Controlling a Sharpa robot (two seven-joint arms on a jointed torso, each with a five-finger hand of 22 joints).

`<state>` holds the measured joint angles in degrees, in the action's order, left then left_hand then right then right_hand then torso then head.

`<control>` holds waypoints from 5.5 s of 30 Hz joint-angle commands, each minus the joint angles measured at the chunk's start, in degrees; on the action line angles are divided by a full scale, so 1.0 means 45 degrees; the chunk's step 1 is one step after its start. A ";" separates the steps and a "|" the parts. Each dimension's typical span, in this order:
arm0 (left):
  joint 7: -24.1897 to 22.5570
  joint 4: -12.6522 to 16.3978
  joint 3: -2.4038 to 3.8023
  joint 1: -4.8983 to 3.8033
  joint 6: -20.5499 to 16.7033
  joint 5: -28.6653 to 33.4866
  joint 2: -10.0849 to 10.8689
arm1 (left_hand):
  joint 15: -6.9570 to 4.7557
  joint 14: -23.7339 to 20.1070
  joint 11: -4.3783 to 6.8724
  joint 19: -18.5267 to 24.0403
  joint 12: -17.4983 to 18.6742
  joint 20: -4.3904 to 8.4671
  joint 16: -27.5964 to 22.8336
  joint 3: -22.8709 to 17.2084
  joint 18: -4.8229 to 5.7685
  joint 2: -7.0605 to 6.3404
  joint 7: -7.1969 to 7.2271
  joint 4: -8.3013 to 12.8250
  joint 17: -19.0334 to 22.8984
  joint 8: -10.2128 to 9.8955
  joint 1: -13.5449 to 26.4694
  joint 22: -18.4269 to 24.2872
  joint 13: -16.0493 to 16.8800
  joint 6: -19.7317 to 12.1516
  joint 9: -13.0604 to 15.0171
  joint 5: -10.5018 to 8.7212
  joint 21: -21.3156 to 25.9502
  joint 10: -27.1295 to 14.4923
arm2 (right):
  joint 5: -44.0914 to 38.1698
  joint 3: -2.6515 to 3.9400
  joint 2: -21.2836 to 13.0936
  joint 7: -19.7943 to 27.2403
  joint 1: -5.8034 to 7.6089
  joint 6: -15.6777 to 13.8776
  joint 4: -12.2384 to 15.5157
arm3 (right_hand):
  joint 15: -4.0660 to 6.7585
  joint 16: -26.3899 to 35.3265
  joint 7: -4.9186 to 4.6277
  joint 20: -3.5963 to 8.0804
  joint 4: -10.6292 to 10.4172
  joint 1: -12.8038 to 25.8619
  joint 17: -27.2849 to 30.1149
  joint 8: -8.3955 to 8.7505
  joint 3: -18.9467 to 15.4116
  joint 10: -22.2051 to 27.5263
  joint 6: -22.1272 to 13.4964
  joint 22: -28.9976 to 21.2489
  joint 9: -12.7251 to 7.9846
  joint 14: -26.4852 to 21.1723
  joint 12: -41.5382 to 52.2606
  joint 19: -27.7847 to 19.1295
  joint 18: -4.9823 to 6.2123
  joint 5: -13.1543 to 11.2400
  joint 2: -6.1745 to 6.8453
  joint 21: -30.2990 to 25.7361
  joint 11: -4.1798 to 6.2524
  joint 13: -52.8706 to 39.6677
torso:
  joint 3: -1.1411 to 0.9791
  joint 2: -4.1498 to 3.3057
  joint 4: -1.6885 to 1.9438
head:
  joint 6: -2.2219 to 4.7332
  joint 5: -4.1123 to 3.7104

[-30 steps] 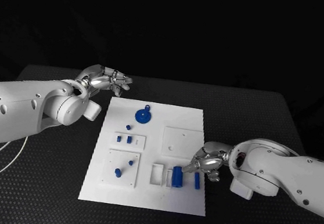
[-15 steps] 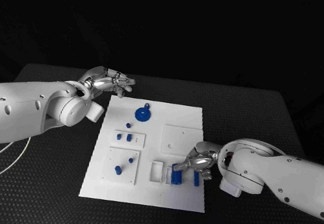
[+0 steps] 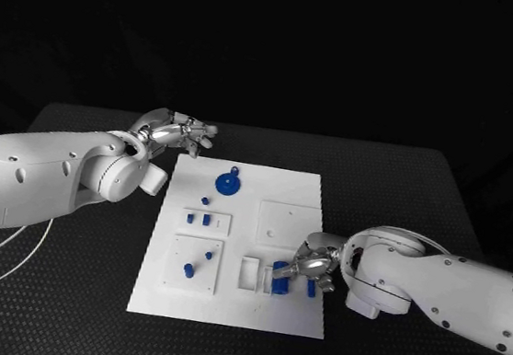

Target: Assemble the parts on the task board

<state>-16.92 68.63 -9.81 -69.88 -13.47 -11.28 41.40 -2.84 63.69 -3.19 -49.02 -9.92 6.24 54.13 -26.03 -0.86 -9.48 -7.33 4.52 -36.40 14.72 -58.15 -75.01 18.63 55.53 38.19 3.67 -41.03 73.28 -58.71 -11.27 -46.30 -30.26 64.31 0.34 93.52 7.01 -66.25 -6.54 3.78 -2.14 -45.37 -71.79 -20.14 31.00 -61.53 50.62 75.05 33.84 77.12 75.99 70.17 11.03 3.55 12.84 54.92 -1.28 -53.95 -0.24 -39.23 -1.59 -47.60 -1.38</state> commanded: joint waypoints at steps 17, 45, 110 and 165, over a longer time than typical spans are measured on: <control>-0.0179 0.0138 -0.0007 0.0005 0.0315 0.0105 -0.0010 | -0.0015 -0.0077 0.0009 0.0106 0.0065 0.0508 -0.0064 0.0071 -0.0121 0.0042 -0.0007 -0.0077 -0.0015 -0.0076 0.0194 -0.0204 -0.0020 -0.0055 0.0021 -0.0048 0.0090 -0.0093 | -0.0578 -0.0110 0.0522 -0.0205 -0.0278 0.0491 -0.0402 | 0.0118 -0.0123 0.0388 -0.0072 0.0146 -0.0026 0.0082 0.0169 -0.0006 0.0445 0.1694 0.0187 -0.0102 -0.0017 -0.0138 -0.0157 0.0882 -0.0063 -0.0385 0.0169 0.0625 -0.0070 | 0.0087 0.0162 0.0050 | -0.0203 0.0141; -0.0134 0.0164 -0.0007 0.0001 0.0324 0.0105 0.0093 | -0.0012 -0.0086 0.0007 0.0112 0.0069 0.0503 -0.0069 0.0087 -0.0127 0.0085 -0.0007 -0.0147 -0.0020 -0.0085 0.0240 -0.0205 -0.0026 -0.0057 0.0022 -0.0048 0.0104 -0.0099 | 0.0446 -0.0151 0.0446 -0.0279 -0.0299 0.0049 -0.0474 | 0.0147 -0.0180 0.0481 -0.0427 0.2027 -0.0292 0.0597 0.0478 0.2819 -0.0061 0.2526 0.0104 -0.0551 -0.0096 -0.0526 -0.0163 0.0882 -0.0119 -0.1615 0.0508 0.0705 -0.0475 | 0.0098 0.0185 0.0022 | -0.0457 0.0199; -0.0039 0.0343 0.0000 -0.0025 0.0657 0.0110 -0.0026 | 0.0007 -0.0117 -0.0017 0.0136 0.0107 0.0489 -0.0083 0.0157 -0.0143 0.0112 -0.0050 -0.0456 -0.0036 -0.0169 0.0429 -0.0212 -0.0054 -0.0162 0.0010 -0.0059 0.0148 -0.0172 | 0.1591 -0.0154 0.2541 -0.0203 0.0314 0.0288 -0.1827 | 0.0139 -0.0223 0.0470 -0.0480 0.2499 0.0989 0.0899 0.0638 0.2784 -0.0165 0.2646 -0.0007 -0.0762 -0.0194 -0.0884 -0.0186 0.0882 -0.0004 -0.1531 0.0593 0.0691 -0.0890 | 0.0100 0.0146 0.0030 | -0.0532 0.0757; 0.0090 0.0378 0.0001 -0.0062 0.0764 0.0036 -0.0018 | 0.0030 -0.0133 -0.0043 0.0134 0.0126 0.0465 -0.0081 0.0159 -0.0159 0.0221 -0.0074 -0.0404 -0.0060 -0.0205 0.0204 -0.0234 -0.0069 -0.0218 0.0029 0.0113 0.0137 -0.0236 | 0.1648 -0.0184 0.2727 -0.0235 0.0226 0.0527 -0.1987 | 0.0124 -0.0287 0.0424 -0.0384 0.2005 0.1641 0.1002 0.0697 0.1966 -0.0067 0.2419 -0.0111 -0.0740 -0.0321 -0.1100 -0.0220 0.0882 -0.0167 -0.0084 0.0599 0.0653 -0.1160 | 0.0088 0.0169 0.0007 | -0.0532 0.0897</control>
<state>-16.22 70.17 -9.85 -70.07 -10.77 -11.17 41.38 -2.63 63.49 -3.39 -48.83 -9.71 6.03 54.13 -25.32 -0.86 -8.44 -7.56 2.85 -36.62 14.15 -57.15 -75.01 18.40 54.75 38.23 4.16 -40.59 72.68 -51.27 -12.03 -34.11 -31.48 65.46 2.05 84.43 7.28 -67.23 -4.63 1.93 6.79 -37.98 -67.35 -17.13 40.23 -62.27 61.84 74.61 30.43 75.93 71.42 69.37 13.28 2.89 12.05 57.48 1.62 -59.11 0.16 -38.47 -1.53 -50.00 2.55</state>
